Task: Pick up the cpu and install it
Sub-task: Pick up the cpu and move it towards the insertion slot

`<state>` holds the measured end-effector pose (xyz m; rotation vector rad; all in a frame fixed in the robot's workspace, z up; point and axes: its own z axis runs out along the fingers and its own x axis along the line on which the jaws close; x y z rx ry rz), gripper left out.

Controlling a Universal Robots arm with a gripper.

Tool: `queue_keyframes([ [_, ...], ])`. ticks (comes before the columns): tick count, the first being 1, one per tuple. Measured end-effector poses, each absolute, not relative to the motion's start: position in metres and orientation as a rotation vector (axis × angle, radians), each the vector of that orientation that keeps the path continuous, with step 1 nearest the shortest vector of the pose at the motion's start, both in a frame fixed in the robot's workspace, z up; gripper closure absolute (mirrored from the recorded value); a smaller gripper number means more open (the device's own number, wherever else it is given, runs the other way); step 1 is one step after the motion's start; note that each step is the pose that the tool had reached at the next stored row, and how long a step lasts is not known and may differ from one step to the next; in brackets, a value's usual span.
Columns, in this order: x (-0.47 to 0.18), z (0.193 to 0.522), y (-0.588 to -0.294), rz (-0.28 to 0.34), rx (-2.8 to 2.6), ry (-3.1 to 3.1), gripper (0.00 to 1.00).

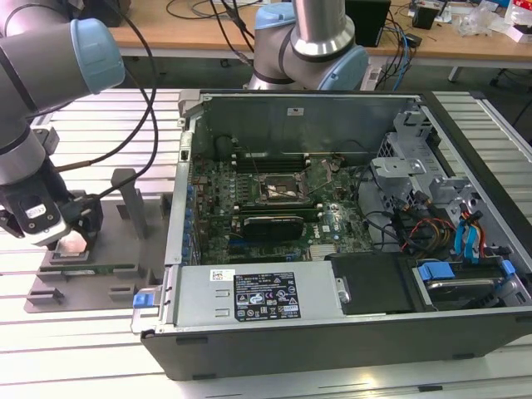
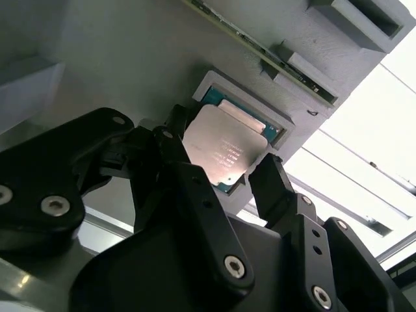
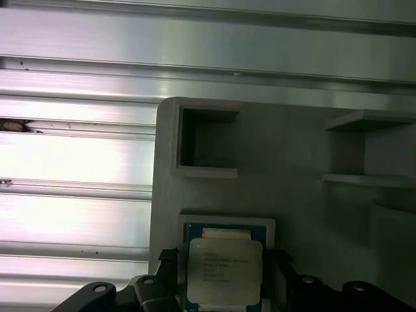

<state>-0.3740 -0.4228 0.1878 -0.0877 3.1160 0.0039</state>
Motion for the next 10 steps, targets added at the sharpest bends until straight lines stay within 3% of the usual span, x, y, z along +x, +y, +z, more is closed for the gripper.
queue_keyframes([
  [5,-0.3741,0.1866,-0.4228,0.004,-0.087,3.116,0.34],
  [8,-0.3741,0.1866,-0.4230,0.004,-0.087,3.116,0.45],
  [10,-0.3741,0.1866,-0.4231,0.004,-0.088,3.116,0.45],
])
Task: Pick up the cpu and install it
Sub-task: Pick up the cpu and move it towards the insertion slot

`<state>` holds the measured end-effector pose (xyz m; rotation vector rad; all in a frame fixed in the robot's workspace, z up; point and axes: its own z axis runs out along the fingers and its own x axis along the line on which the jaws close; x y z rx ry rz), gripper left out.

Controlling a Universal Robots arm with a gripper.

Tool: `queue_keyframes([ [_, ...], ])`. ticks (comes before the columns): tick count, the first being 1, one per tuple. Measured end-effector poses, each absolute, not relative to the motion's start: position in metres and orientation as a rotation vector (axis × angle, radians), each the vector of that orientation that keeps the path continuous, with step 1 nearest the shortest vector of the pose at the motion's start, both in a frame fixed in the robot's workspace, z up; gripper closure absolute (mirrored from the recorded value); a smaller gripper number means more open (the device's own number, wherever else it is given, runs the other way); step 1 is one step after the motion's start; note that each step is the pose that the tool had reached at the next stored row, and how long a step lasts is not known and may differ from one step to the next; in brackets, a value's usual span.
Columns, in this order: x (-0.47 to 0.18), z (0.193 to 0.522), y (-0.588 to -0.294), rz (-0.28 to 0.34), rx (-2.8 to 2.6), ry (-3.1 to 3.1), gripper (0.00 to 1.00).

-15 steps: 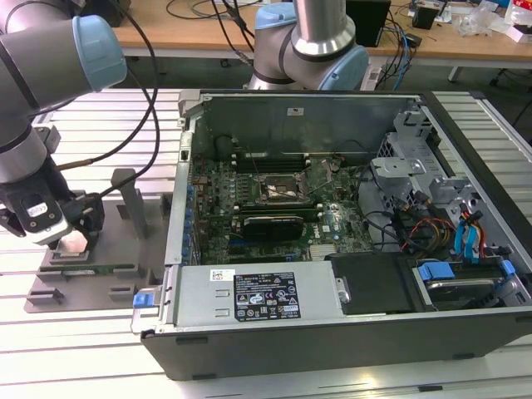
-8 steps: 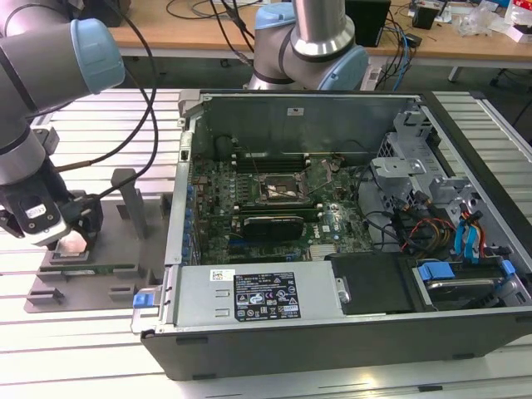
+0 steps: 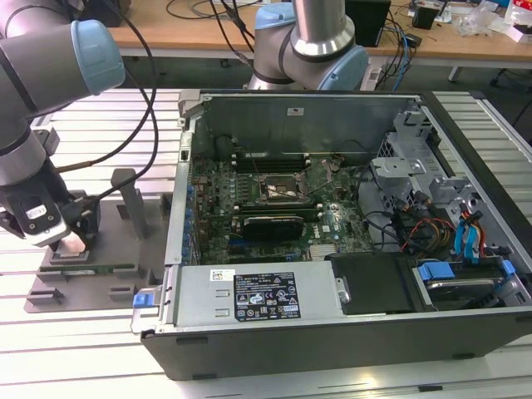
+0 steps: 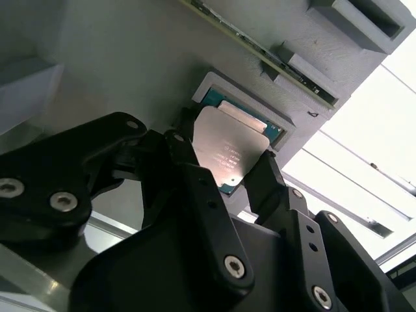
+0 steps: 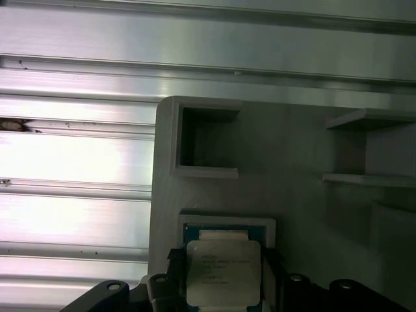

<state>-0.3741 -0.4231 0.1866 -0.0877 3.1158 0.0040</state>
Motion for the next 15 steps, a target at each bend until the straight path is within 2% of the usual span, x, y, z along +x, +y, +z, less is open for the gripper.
queue_keyframes([
  [15,-0.3741,0.1866,-0.4236,0.004,-0.088,3.116,0.45],
])
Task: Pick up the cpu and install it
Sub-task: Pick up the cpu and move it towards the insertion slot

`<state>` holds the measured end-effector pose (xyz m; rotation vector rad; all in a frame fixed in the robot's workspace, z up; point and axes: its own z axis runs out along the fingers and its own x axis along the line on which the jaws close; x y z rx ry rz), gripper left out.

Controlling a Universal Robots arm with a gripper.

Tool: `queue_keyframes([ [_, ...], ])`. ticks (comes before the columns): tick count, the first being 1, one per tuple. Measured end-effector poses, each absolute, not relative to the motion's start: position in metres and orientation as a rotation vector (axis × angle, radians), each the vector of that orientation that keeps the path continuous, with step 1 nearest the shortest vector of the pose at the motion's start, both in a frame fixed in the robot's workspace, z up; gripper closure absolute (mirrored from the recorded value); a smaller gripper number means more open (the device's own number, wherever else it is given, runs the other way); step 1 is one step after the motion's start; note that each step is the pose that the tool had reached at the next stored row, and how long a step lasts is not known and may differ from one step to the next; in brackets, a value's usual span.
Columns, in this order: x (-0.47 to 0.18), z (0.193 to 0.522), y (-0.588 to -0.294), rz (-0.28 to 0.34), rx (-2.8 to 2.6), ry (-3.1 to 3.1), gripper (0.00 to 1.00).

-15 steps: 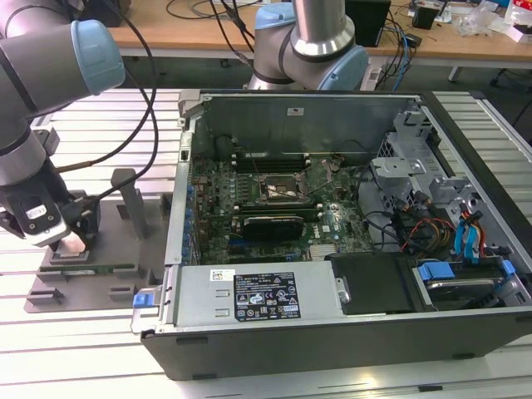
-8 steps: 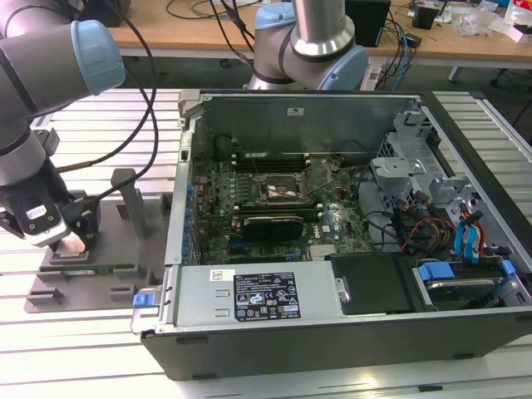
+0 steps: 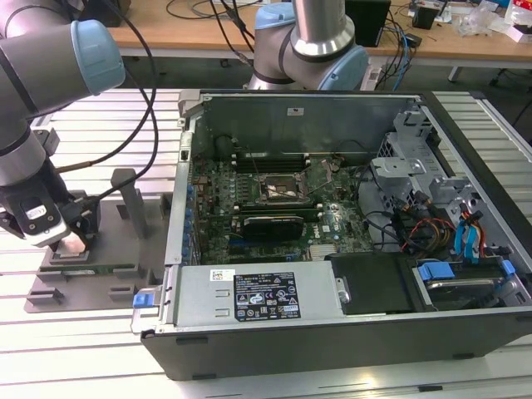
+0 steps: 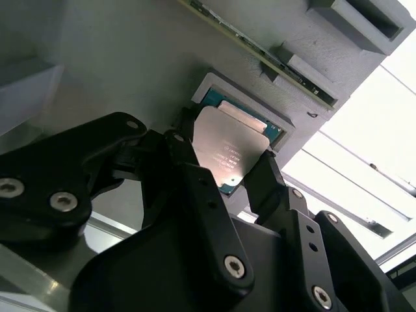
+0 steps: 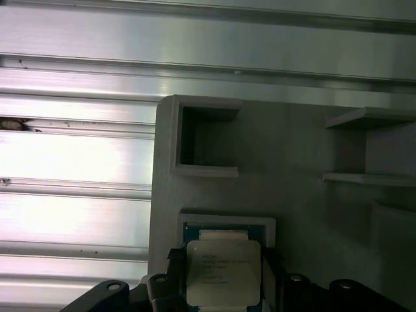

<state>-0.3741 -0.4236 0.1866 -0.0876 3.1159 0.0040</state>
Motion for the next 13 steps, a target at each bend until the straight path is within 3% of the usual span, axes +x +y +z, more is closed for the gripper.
queue_keyframes([
  [13,-0.374,0.205,-0.424,0.003,-0.088,3.116,0.45],
])
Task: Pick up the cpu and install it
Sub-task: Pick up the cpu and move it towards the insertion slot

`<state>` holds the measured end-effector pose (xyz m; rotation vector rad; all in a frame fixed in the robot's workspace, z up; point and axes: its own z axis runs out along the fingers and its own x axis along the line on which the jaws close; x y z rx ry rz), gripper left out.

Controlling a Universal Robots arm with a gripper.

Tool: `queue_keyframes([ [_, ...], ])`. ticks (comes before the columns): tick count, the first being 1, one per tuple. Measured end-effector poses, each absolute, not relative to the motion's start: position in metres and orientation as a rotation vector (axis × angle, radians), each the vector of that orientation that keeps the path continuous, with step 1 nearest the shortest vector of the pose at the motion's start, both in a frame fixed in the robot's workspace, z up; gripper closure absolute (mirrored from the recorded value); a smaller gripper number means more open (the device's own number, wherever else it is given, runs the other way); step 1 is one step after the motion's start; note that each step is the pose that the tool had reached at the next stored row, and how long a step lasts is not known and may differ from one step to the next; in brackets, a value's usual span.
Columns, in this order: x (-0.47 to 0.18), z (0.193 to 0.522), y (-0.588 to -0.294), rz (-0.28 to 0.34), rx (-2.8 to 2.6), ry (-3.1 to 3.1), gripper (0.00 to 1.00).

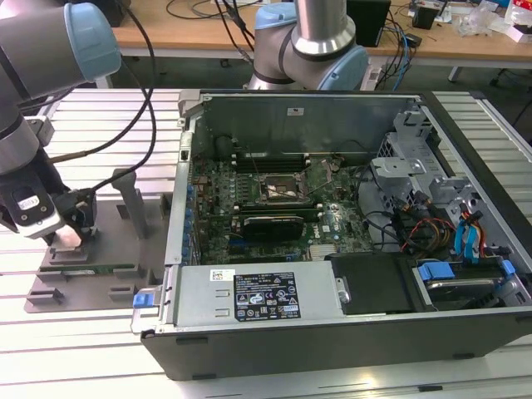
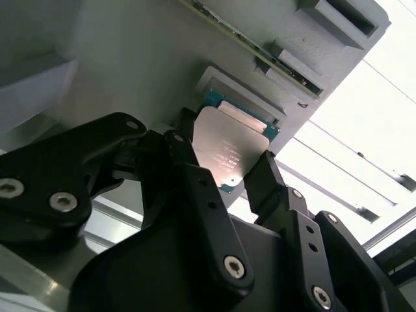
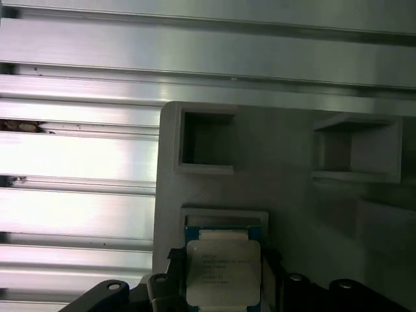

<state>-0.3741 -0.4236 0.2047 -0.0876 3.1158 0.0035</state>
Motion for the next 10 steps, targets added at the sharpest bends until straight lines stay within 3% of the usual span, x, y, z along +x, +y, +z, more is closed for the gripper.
queue_keyframes([
  [10,-0.374,0.219,-0.424,0.003,-0.088,3.116,0.45],
])
